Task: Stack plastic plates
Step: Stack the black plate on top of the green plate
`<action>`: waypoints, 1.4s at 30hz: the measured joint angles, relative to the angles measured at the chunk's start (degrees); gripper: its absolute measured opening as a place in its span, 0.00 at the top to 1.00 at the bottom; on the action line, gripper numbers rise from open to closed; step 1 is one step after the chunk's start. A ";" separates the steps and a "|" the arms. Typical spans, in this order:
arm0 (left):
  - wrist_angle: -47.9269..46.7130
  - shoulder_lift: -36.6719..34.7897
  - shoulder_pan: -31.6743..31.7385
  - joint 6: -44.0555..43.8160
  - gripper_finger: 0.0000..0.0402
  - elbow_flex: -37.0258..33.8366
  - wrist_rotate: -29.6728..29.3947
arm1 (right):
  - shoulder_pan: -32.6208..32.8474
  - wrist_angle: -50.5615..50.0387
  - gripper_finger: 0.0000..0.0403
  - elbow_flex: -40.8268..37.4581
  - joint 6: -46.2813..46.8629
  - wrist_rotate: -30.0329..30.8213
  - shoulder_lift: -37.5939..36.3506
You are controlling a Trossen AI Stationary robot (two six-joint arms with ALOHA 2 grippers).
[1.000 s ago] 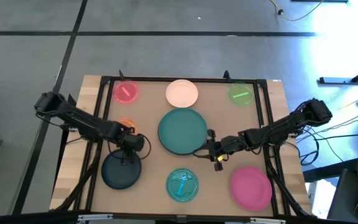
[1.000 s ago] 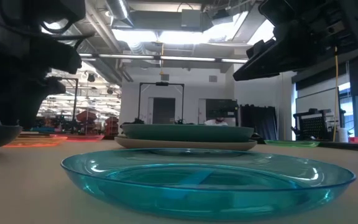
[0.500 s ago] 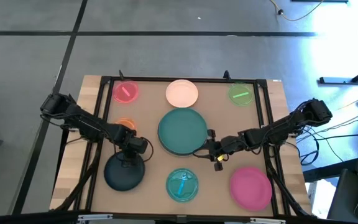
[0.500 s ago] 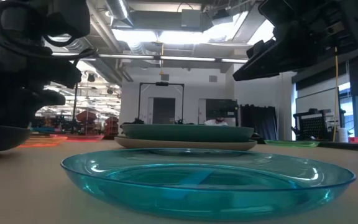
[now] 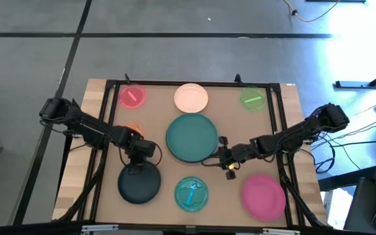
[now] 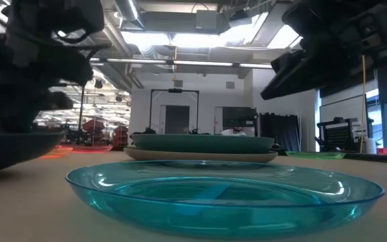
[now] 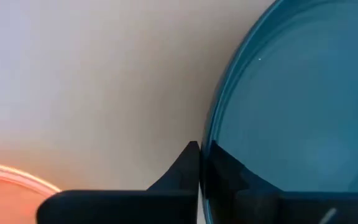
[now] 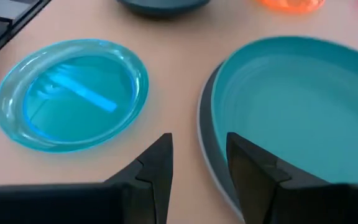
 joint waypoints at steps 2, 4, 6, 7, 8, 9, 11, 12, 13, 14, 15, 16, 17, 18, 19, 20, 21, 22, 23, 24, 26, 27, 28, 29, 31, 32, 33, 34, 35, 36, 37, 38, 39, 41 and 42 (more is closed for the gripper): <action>-0.21 -1.86 1.01 0.00 0.99 0.67 -1.26 | 0.14 -1.30 0.66 0.00 0.93 -0.51 -0.62; -0.17 -3.84 2.09 0.00 0.98 1.56 -3.38 | 0.68 -3.04 0.66 0.00 1.78 -0.50 -1.48; -0.24 -5.83 3.18 0.24 0.98 2.45 -5.10 | 1.50 -4.22 0.66 0.00 1.88 0.13 -2.31; -0.22 -6.82 3.65 0.45 0.98 3.01 -6.39 | 2.05 -4.81 0.66 0.00 1.90 0.99 -2.69; -0.02 -7.61 4.10 0.68 0.98 3.65 -7.97 | 2.53 -5.17 0.66 0.00 1.91 1.83 -3.10; 0.15 -8.40 4.54 0.93 0.98 4.32 -9.60 | 3.10 -5.40 0.66 0.00 1.91 2.97 -3.39; 0.55 -9.66 5.15 1.68 0.98 5.64 -13.46 | 3.94 -5.48 0.66 0.00 1.91 5.30 -3.79; 1.23 -10.21 5.35 1.95 0.98 6.20 -15.25 | 4.32 -5.42 0.66 0.00 1.90 6.23 -3.84; 2.01 -10.75 5.57 2.00 0.98 6.73 -17.17 | 4.60 -5.41 0.66 0.00 1.92 6.93 -3.84; 2.97 -11.10 5.90 2.10 0.98 7.19 -19.25 | 4.64 -5.59 0.66 0.00 1.91 7.24 -3.84; 4.24 -11.30 6.26 2.19 0.98 7.51 -20.99 | 4.88 -5.58 0.66 0.00 1.93 7.54 -3.82; 5.64 -11.49 6.74 2.60 0.98 7.77 -22.43 | 4.79 -5.51 0.66 0.00 1.97 7.58 -3.82; 7.28 -11.57 7.21 3.38 0.98 7.81 -23.57 | 4.79 -5.46 0.66 0.00 1.97 7.62 -3.82; 9.07 -11.64 7.74 4.15 0.98 7.79 -24.12 | 4.79 -5.28 0.66 0.00 1.97 7.63 -3.82; 11.18 -11.66 8.33 4.97 0.98 7.81 -24.36 | 4.79 -5.25 0.66 0.00 1.97 7.65 -3.82; 13.48 -11.66 8.91 5.32 0.98 7.80 -24.78 | 4.79 -5.25 0.66 0.00 1.99 8.04 -3.82; 15.58 -11.57 9.54 5.89 0.98 7.80 -25.47 | 4.79 -5.15 0.66 0.00 2.01 8.64 -3.82; 17.74 -11.18 10.17 6.33 0.98 7.80 -26.75 | 4.79 -5.02 0.66 0.00 2.03 9.44 -3.82; 20.07 -10.68 10.87 6.49 0.98 7.81 -28.36 | 4.79 -5.00 0.66 0.00 2.12 10.15 -3.82; 22.14 -10.22 11.54 6.73 0.98 7.81 -29.92 | 4.79 -5.02 0.66 0.00 2.16 10.89 -3.82; 26.10 -8.81 12.92 7.77 0.98 7.79 -32.37 | 4.79 -5.09 0.66 0.00 3.02 11.87 -3.82; 28.51 -8.10 13.56 7.97 0.98 7.81 -32.70 | 4.79 -5.18 0.66 0.00 3.34 12.05 -3.82; 30.53 -7.16 14.29 8.43 0.98 7.83 -32.64 | 4.79 -5.30 0.66 0.00 3.60 12.05 -3.82; 32.11 -6.14 14.91 9.21 0.98 7.83 -32.47 | 4.79 -5.27 0.66 0.00 3.68 12.05 -3.82; 36.08 -3.71 16.06 10.70 0.98 7.83 -32.40 | 4.79 -5.22 0.66 0.00 3.76 12.11 -3.82; 37.80 -2.49 16.52 11.49 0.98 7.83 -32.41 | 4.79 -5.19 0.66 0.00 3.78 12.11 -3.82; 39.39 -1.24 16.95 12.29 0.98 7.83 -32.32 | 4.79 -5.07 0.66 0.00 3.80 12.12 -3.82; 40.99 0.07 17.40 12.52 0.98 7.83 -31.81 | 4.79 -5.03 0.66 0.00 3.80 12.13 -3.82; 42.01 1.24 17.86 12.50 0.98 7.83 -30.79 | 4.79 -5.04 0.66 0.00 3.79 12.11 -3.82; 42.39 2.46 18.21 12.59 0.98 7.83 -29.73 | 4.79 -5.05 0.66 0.00 3.81 12.12 -3.82; 42.91 3.83 18.59 12.63 0.98 7.81 -28.82 | 4.79 -5.06 0.66 0.00 3.80 12.13 -3.82; 43.58 5.08 18.89 12.63 0.98 7.81 -27.85 | 4.79 -5.13 0.66 0.00 3.79 12.13 -3.82; 43.76 6.14 19.14 12.61 0.98 7.81 -27.29 | 4.79 -5.18 0.66 0.00 3.79 12.13 -3.80; 44.41 8.11 19.57 12.63 0.98 7.79 -26.84 | 4.76 -5.08 0.66 0.00 3.79 12.13 -3.80; 44.89 8.88 19.74 12.61 0.98 7.79 -26.84 | 4.76 -5.15 0.66 0.00 3.77 12.13 -3.80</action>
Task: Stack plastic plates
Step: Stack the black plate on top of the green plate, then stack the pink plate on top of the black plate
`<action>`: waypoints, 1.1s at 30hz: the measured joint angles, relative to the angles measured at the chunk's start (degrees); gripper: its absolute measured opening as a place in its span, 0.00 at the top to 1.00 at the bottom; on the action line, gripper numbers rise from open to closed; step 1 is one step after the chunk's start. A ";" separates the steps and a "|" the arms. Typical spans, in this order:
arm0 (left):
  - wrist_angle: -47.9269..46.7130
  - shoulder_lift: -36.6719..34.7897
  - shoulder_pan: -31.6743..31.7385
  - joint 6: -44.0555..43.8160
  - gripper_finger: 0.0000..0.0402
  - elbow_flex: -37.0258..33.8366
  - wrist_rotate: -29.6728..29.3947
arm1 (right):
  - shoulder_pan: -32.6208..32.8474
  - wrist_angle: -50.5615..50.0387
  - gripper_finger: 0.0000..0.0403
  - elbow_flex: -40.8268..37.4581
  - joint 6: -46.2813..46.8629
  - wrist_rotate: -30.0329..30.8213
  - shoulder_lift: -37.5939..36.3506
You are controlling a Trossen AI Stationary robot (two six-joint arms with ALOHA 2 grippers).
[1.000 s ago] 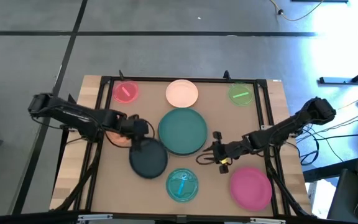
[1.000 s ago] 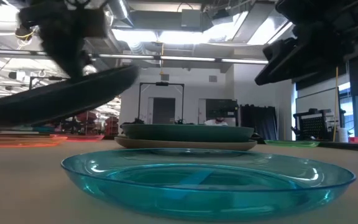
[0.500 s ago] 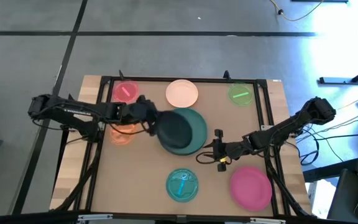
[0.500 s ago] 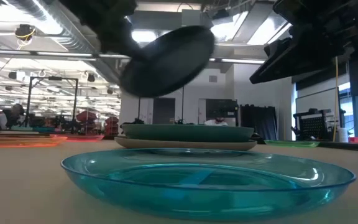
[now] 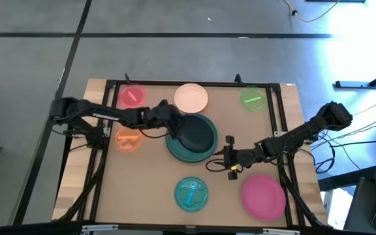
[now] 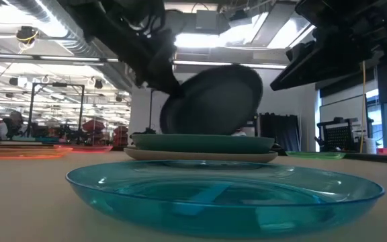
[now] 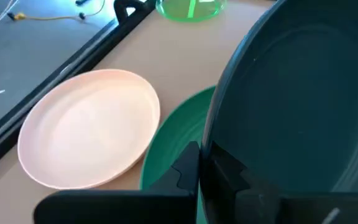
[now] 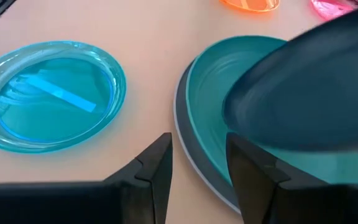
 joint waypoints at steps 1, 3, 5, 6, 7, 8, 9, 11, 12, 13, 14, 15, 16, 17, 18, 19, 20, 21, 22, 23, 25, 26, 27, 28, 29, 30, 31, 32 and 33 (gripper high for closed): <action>0.03 0.77 0.17 0.00 0.98 0.00 -0.04 | 0.00 -0.02 0.66 0.00 0.01 0.00 0.00; 0.20 2.06 0.47 -0.06 0.98 0.00 -0.02 | 0.01 -0.02 0.66 0.00 0.02 0.00 0.00; 0.39 2.92 0.52 -0.29 0.98 0.00 0.13 | 0.01 -0.02 0.66 0.00 0.02 0.00 0.00; 0.68 3.20 0.54 -0.31 0.98 0.01 0.13 | 0.01 -0.01 0.66 0.00 0.02 0.00 0.00; 0.90 3.38 0.54 -0.31 0.98 0.02 0.13 | 0.01 -0.07 0.66 0.00 0.02 0.00 0.00; 0.89 3.46 0.54 -0.40 0.98 0.02 0.14 | 0.01 -0.05 0.66 0.00 0.02 0.00 0.00; 0.86 3.48 0.54 -0.46 0.97 0.02 0.15 | 0.01 -0.03 0.66 0.00 0.02 0.00 0.00; 1.16 3.48 0.52 -0.40 0.96 0.02 -0.20 | 0.01 -0.03 0.66 0.00 0.02 0.00 0.00; 1.25 3.48 0.54 -0.39 0.94 0.02 -0.47 | 0.01 -0.05 0.66 0.00 0.02 0.00 0.00; 1.25 3.48 0.54 -0.43 0.92 0.02 -0.58 | 0.01 -0.03 0.66 0.00 0.02 0.00 0.00; 1.28 3.48 0.59 -0.44 0.90 0.02 -0.62 | 0.01 -0.05 0.66 0.00 0.02 0.00 0.00; 1.29 3.48 0.70 -0.47 0.88 0.02 -0.61 | 0.01 -0.03 0.66 0.00 -0.01 0.00 0.00; 1.20 3.48 0.83 -0.48 0.85 0.02 -0.54 | 0.01 -0.06 0.66 0.00 -0.01 0.00 0.00; 0.98 3.48 0.95 -0.50 0.83 0.02 -0.46 | 0.01 -0.06 0.66 0.00 0.01 0.00 0.00; 0.72 3.48 1.09 -0.50 0.80 0.02 -0.28 | 0.01 -0.06 0.66 0.00 0.02 0.00 0.00; 0.64 3.48 1.19 -0.50 0.78 0.00 -0.18 | 0.01 -0.06 0.66 0.00 0.00 0.00 0.00; 0.66 3.48 1.26 -0.50 0.76 0.02 -0.09 | 0.01 -0.08 0.66 0.00 -0.01 0.00 0.00; 0.66 3.48 1.24 -0.50 0.74 0.02 -0.07 | 0.01 -0.08 0.66 0.00 -0.01 0.00 0.00; 0.66 3.48 1.24 -0.51 0.73 0.01 -0.05 | 0.01 -0.08 0.66 0.00 -0.01 0.00 0.00; 0.66 3.48 1.24 -0.50 0.72 0.01 -0.04 | 0.01 -0.08 0.66 0.00 -0.01 0.00 0.00; 0.66 3.48 1.12 -0.52 0.71 0.01 -0.04 | 0.01 -0.21 0.66 0.00 -0.01 0.00 0.00; 0.66 3.48 0.93 -0.52 0.71 0.01 -0.03 | 0.01 -0.21 0.66 0.00 -0.01 0.00 0.00; 0.66 3.48 0.70 -0.46 0.71 0.02 -0.04 | 0.01 -0.24 0.66 0.00 -0.01 0.00 0.00; 0.66 3.48 0.31 -0.35 0.71 0.02 -0.04 | 0.01 -0.26 0.66 0.00 -0.01 0.00 0.00; 0.66 3.48 -0.24 -0.33 0.71 0.01 -0.04 | 0.01 -0.27 0.66 0.00 -0.01 0.00 0.00; 0.66 3.48 -0.94 -0.30 0.71 0.00 -0.04 | 0.01 -0.27 0.66 0.00 -0.01 0.00 0.00; 0.66 3.48 -1.80 -0.26 0.71 0.00 -0.02 | 0.01 -0.27 0.66 0.00 -0.01 0.00 0.00; 0.66 3.48 -2.82 -0.13 0.71 0.01 -0.02 | 0.01 -0.27 0.66 0.00 -0.01 0.00 0.00; 0.74 3.48 -3.93 -0.04 0.71 0.00 -0.02 | 0.01 -0.31 0.66 0.00 -0.01 0.00 0.00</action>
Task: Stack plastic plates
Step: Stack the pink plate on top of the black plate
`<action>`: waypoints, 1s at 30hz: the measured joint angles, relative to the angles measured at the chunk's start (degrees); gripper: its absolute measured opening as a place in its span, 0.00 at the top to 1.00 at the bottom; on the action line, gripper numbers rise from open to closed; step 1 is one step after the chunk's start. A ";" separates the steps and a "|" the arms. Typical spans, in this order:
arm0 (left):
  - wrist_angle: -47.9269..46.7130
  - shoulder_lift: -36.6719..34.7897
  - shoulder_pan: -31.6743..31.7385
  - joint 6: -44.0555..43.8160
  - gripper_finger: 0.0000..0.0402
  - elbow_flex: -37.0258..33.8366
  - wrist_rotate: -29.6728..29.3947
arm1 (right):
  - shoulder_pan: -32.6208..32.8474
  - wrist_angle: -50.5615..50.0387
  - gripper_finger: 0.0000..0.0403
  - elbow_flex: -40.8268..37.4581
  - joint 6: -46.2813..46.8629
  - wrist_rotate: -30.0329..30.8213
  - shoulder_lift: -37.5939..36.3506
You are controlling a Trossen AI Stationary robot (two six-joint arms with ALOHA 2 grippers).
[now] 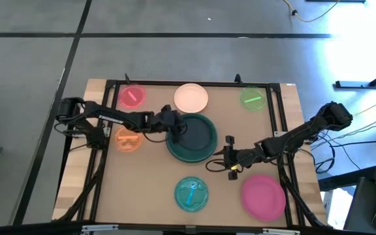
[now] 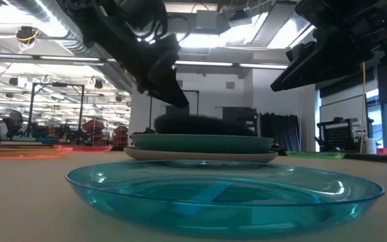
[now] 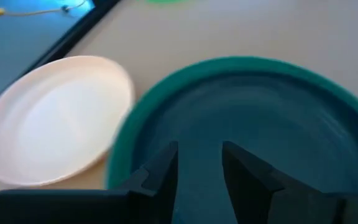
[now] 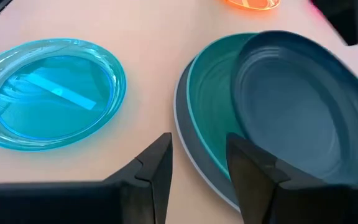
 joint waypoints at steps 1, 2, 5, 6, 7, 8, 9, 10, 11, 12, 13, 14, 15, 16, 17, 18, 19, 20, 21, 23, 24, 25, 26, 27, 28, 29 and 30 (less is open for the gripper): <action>0.32 0.00 -1.19 0.06 0.71 0.00 -0.10 | 0.00 -0.02 0.66 0.00 0.00 0.00 0.00; 0.63 0.00 -2.51 0.06 0.71 0.00 -0.51 | 0.00 -0.05 0.66 0.00 0.00 0.00 0.00; 1.12 0.00 -6.79 0.06 0.71 0.00 -2.16 | 0.00 -0.03 0.66 0.00 0.13 -0.03 0.00; 1.14 0.00 -8.22 0.04 0.71 0.00 -2.62 | 0.00 -0.05 0.66 0.00 0.68 -0.11 0.00; 1.14 0.00 -9.64 -0.05 0.71 0.00 -3.00 | 0.00 -0.09 0.66 0.00 0.92 -0.30 0.00; 1.17 0.00 -10.96 -0.19 0.71 0.00 -3.33 | 0.00 -0.32 0.66 0.00 0.96 -0.79 0.00; 1.19 0.00 -12.40 -0.40 0.71 0.00 -3.76 | 0.00 -1.07 0.66 0.00 0.94 -1.33 0.00; 1.17 0.00 -13.76 -0.49 0.71 0.00 -4.30 | 0.00 -2.61 0.66 0.11 0.92 -2.28 -0.25; 1.19 0.00 -15.16 -0.53 0.71 -0.02 -4.90 | 0.00 -5.37 0.66 0.58 1.03 -3.48 -0.60; 1.23 0.00 -16.50 -0.57 0.71 -0.02 -5.69 | 0.00 -8.35 0.66 1.32 1.46 -5.03 -1.06; 1.46 0.00 -17.93 -0.58 0.71 -0.05 -6.73 | 0.01 -11.41 0.66 2.35 2.51 -6.57 -1.62; 2.56 0.00 -19.26 -0.56 0.71 -0.41 -7.73 | 0.04 -14.77 0.66 3.55 4.10 -8.17 -2.21; 4.44 0.00 -20.57 -0.55 0.71 -1.12 -8.72 | 0.04 -18.24 0.66 4.64 5.93 -9.92 -2.83; 6.99 0.00 -21.70 -0.52 0.71 -2.20 -9.50 | 0.09 -21.51 0.66 5.62 7.79 -11.98 -3.46; 10.07 0.00 -22.66 -0.40 0.71 -3.54 -10.12 | 0.09 -24.35 0.66 6.49 9.81 -14.11 -4.03; 13.23 0.00 -23.49 -0.15 0.71 -5.06 -10.38 | 0.12 -26.87 0.66 7.24 11.69 -15.99 -4.55; 16.40 0.00 -24.01 -0.01 0.71 -6.58 -10.50 | 0.46 -29.27 0.66 7.93 13.73 -17.88 -5.15; 19.41 0.00 -24.35 0.05 0.71 -8.09 -10.46 | 1.02 -31.82 0.66 8.54 15.82 -19.36 -5.75; 21.91 0.00 -24.61 -0.01 0.71 -9.53 -10.31 | 1.72 -34.19 0.66 8.99 18.13 -20.88 -6.28; 25.88 0.00 -25.09 -0.33 0.71 -12.18 -10.16 | 3.68 -38.19 0.66 9.53 22.57 -23.89 -7.03; 27.71 0.03 -25.28 -0.46 0.71 -13.36 -10.14 | 4.83 -39.75 0.66 9.51 25.19 -25.00 -7.25; 29.29 0.04 -25.34 -0.54 0.71 -14.29 -10.14 | 6.19 -41.39 0.66 9.51 28.00 -25.93 -7.38; 30.80 0.04 -25.37 -0.55 0.71 -14.93 -10.12 | 7.43 -42.74 0.66 9.51 30.49 -26.85 -7.42; 32.03 0.04 -25.38 -0.55 0.71 -15.37 -10.10 | 8.67 -43.96 0.66 9.51 32.65 -27.30 -7.43; 32.69 0.04 -25.35 -0.55 0.71 -15.59 -10.16 | 10.00 -45.40 0.66 9.51 34.09 -27.28 -7.33; 33.09 0.04 -25.32 -0.54 0.71 -15.61 -10.35 | 11.06 -46.76 0.66 9.51 34.74 -26.99 -7.04; 33.28 0.04 -25.32 -0.55 0.71 -15.61 -10.40 | 11.96 -47.76 0.66 9.51 34.98 -26.35 -6.68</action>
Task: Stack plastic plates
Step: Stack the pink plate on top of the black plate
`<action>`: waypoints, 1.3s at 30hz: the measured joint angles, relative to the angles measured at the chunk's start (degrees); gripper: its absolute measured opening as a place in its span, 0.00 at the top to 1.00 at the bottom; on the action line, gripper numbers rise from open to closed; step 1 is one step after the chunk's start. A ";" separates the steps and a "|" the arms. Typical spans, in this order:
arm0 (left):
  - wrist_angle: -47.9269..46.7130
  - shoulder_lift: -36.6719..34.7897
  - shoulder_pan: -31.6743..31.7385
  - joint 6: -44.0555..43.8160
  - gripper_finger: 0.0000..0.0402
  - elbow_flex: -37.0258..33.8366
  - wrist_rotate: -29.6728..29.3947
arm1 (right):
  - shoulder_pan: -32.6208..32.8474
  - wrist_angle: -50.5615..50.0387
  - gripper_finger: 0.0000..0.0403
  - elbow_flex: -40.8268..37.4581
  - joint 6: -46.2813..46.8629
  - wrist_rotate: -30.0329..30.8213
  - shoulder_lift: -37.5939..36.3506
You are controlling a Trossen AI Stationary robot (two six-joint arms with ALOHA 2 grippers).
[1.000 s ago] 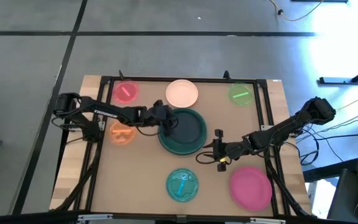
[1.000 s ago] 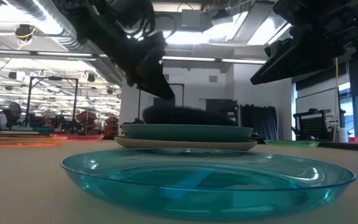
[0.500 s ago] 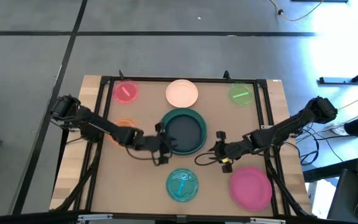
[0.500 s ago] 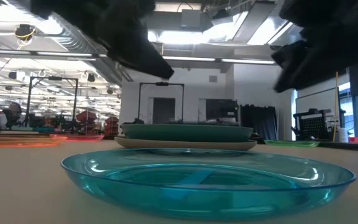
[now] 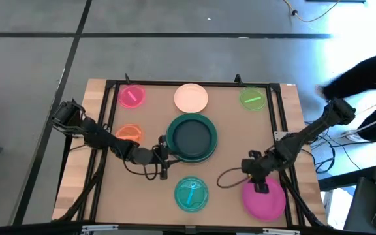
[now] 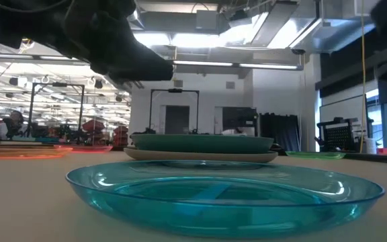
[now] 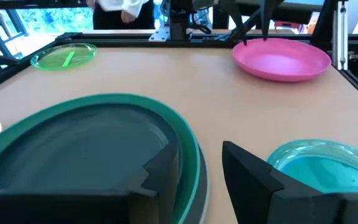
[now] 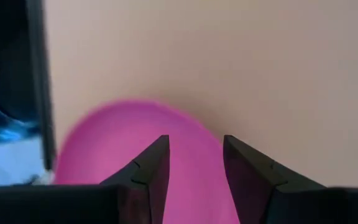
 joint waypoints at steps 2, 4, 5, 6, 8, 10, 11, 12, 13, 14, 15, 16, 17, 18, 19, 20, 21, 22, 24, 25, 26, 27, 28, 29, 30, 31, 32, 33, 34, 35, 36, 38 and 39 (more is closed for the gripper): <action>-0.02 0.00 0.00 0.02 0.71 0.18 -0.11 | 1.60 -1.78 0.66 0.00 0.04 1.42 0.86; 0.01 0.00 0.00 0.02 0.71 0.37 -0.09 | 2.76 -3.65 0.66 -0.02 0.01 2.15 1.71; 0.00 0.00 0.00 0.02 0.71 0.37 -0.09 | 2.99 -4.10 0.66 -0.02 -0.03 2.28 2.22; -0.03 0.00 0.00 0.02 0.71 0.37 -0.09 | 3.19 -4.56 0.66 -0.05 -0.28 2.64 2.67; -0.13 0.00 -0.02 0.24 0.71 0.37 -0.09 | 3.11 -5.01 0.66 -0.49 -1.12 2.82 3.64; -0.11 0.00 0.00 0.26 0.71 0.37 -0.09 | 3.07 -4.29 0.66 -1.25 -1.57 3.26 4.43; -0.13 0.00 -0.02 0.24 0.71 0.37 -0.09 | 3.03 -3.97 0.66 -1.82 -1.90 3.25 4.87; -0.13 0.00 -0.02 0.24 0.71 0.37 -0.09 | 3.03 -3.68 0.66 -2.44 -2.47 3.27 5.32; -0.11 0.00 -0.01 0.24 0.71 0.37 -0.09 | 3.04 -3.01 0.66 -3.15 -2.84 3.25 5.70; -0.13 0.00 -0.02 0.25 0.71 0.37 -0.09 | 3.05 -1.86 0.66 -3.90 -2.99 3.17 6.00; -0.14 0.00 -0.02 0.24 0.71 0.37 -0.08 | 3.05 -0.48 0.66 -4.69 -3.03 2.53 6.04; -0.15 0.00 -0.01 0.25 0.71 0.37 -0.09 | 3.05 1.00 0.66 -5.44 -3.00 1.59 6.04; -0.15 0.00 -0.02 0.24 0.71 0.37 -0.09 | 3.05 2.49 0.66 -6.08 -3.02 0.72 6.02; -0.15 0.00 -0.02 0.25 0.71 0.39 -0.08 | 3.05 3.92 0.66 -6.66 -3.02 0.27 6.02; -0.17 0.00 -0.02 0.26 0.71 0.39 -0.07 | 3.05 5.05 0.66 -7.21 -3.03 0.26 6.02; -0.18 0.00 -0.02 0.25 0.71 0.39 -0.07 | 3.05 5.47 0.66 -7.67 -3.03 0.28 6.02; -0.17 0.00 -0.02 0.26 0.71 0.39 -0.06 | 3.05 5.89 0.66 -8.17 -3.05 0.39 6.00; -0.18 0.00 0.00 0.26 0.71 0.40 -0.06 | 3.03 6.03 0.66 -8.52 -3.05 0.72 6.00; -0.18 0.00 -0.02 0.28 0.71 0.42 -0.06 | 3.04 6.14 0.66 -9.06 -3.07 1.22 6.00; -0.18 0.00 0.00 0.28 0.71 0.42 -0.06 | 3.05 6.10 0.67 -9.21 -3.07 1.22 6.00; -0.18 0.00 -0.02 0.28 0.71 0.42 -0.06 | 3.04 6.05 0.69 -9.22 -3.07 1.23 6.00; -0.18 0.00 -0.02 0.28 0.71 0.42 -0.06 | 3.05 6.07 0.71 -9.22 -3.07 1.24 6.00; -0.18 0.00 -0.02 0.30 0.71 0.42 -0.06 | 3.03 6.11 0.75 -9.22 -3.07 1.22 6.00; -0.18 0.00 -0.02 0.40 0.71 0.42 -0.06 | 3.03 6.19 0.78 -9.22 -3.13 1.22 6.00; -0.19 0.00 -0.02 0.44 0.71 0.42 -0.06 | 3.03 6.29 0.82 -9.22 -3.63 1.16 6.00; -0.20 0.00 -0.02 0.44 0.71 0.42 -0.06 | 3.03 6.30 0.86 -9.22 -4.54 1.17 6.00; -0.20 0.00 -0.02 0.46 0.71 0.42 -0.06 | 3.03 6.26 0.91 -9.22 -5.66 1.02 5.99; -0.20 -0.02 -0.02 0.46 0.71 0.42 -0.06 | 3.03 6.32 0.95 -9.22 -6.21 0.83 5.95; -0.20 -0.02 -0.02 0.46 0.71 0.42 -0.06 | 3.03 6.48 0.97 -9.21 -6.76 0.67 5.95; -0.20 0.00 -0.01 0.46 0.71 0.42 -0.06 | 3.03 6.60 0.98 -9.16 -7.14 0.71 5.95; -0.20 -0.02 -0.02 0.46 0.71 0.44 -0.06 | 3.03 6.60 0.97 -9.16 -7.16 0.82 5.95; -0.21 0.00 -0.02 0.45 0.71 0.44 -0.05 | 3.03 6.52 0.95 -9.16 -7.17 1.87 5.95; -0.22 -0.01 -0.02 0.44 0.71 0.44 -0.06 | 3.03 6.47 0.94 -9.16 -7.18 2.20 5.94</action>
